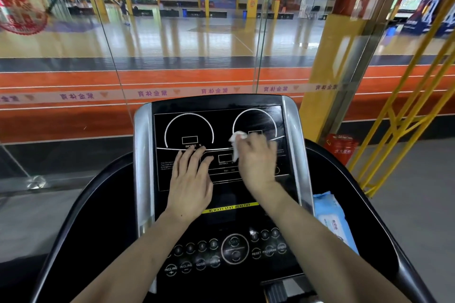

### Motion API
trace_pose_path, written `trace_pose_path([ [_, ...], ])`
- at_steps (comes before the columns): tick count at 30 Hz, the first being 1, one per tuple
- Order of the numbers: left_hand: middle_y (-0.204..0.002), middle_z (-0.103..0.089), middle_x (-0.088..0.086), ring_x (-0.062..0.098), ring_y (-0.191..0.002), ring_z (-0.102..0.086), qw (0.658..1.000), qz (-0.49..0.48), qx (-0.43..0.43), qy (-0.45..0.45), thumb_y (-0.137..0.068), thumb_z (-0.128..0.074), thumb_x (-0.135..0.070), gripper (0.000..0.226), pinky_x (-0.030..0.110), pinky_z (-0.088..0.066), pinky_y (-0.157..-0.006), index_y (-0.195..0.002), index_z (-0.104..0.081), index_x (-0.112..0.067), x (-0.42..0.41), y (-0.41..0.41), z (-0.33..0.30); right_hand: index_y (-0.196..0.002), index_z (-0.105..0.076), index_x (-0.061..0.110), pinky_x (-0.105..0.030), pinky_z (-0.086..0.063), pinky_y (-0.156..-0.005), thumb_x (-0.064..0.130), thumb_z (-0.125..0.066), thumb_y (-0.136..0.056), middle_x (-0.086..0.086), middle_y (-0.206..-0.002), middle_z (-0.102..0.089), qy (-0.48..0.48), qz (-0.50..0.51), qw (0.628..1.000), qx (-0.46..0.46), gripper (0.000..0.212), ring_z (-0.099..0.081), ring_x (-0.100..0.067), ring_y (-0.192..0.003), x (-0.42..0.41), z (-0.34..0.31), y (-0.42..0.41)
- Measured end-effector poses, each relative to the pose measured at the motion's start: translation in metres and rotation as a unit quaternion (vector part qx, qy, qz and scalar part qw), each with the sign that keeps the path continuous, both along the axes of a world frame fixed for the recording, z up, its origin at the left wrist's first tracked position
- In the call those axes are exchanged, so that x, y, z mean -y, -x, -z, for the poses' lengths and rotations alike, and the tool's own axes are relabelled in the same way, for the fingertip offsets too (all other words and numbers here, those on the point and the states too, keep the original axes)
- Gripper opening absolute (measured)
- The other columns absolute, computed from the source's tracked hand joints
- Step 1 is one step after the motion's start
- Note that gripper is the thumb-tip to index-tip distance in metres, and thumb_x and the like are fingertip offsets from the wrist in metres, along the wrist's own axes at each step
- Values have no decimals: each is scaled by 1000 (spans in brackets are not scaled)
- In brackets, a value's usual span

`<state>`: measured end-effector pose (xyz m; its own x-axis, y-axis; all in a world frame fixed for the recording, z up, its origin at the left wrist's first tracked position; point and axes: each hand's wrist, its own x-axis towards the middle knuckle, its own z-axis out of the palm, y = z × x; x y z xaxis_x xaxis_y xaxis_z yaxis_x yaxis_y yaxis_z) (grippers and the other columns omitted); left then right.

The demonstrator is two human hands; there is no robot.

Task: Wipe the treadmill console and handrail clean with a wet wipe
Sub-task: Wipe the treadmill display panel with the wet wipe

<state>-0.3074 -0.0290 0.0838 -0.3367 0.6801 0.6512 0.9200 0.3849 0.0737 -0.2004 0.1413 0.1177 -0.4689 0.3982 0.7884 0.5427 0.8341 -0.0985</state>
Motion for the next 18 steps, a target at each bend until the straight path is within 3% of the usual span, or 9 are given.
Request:
trace_pose_path([
  [3, -155, -43, 10, 33, -151, -32, 1000, 1, -8, 6, -95, -41, -23, 49, 54, -17, -129, -142, -52, -13, -2, 1, -1, -95, -67, 29, -37, -27, -74, 16, -66, -81, 6, -85, -52, -47, -25, 998, 32, 19, -49, -22, -81, -13, -1, -13],
  [5, -155, -43, 10, 33, -152, -31, 1000, 2, -11, 8, -95, -42, -23, 49, 53, -16, -129, -142, -52, -14, -2, 3, -1, -90, -64, 31, -36, -25, -74, 17, -69, -78, 7, -84, -54, -32, 43, 998, 26, 19, -51, -23, -82, -41, -5, -36],
  [9, -154, -44, 10, 33, -150, -32, 1000, -1, -17, 2, -90, -55, -19, 53, 55, -18, -128, -142, -53, -13, 3, 3, 2, -106, -72, 21, -38, -29, -74, 4, -71, -75, -2, -86, -60, 29, 153, 986, -54, 35, -54, -29, -82, -54, -3, -50],
  [12, -153, -44, 10, 33, -149, -34, 1000, -1, -18, -2, -88, -56, -18, 54, 56, -21, -127, -142, -53, -13, 4, 3, 2, -92, -70, 23, -39, -32, -75, 11, -70, -73, 1, -84, -57, 38, 53, 997, -53, 22, -56, -26, -81, 0, 5, -12],
  [15, -153, -45, 11, 34, -149, -35, 1000, 0, -24, 0, -87, -57, -18, 55, 56, -21, -127, -142, -54, -11, 5, 2, 3, -98, -67, 27, -38, -28, -76, 18, -65, -86, 7, -83, -54, -17, -47, 999, -11, 15, -50, -20, -80, 31, 12, 1],
  [18, -154, -45, 10, 34, -149, -34, 1000, 2, -20, 0, -88, -59, -16, 55, 56, -19, -128, -143, -54, -12, 8, 5, 4, -86, -65, 30, -36, -22, -76, 21, -68, -83, 8, -82, -54, -35, 1, 999, 24, 10, -52, -20, -82, -9, 6, -30],
])
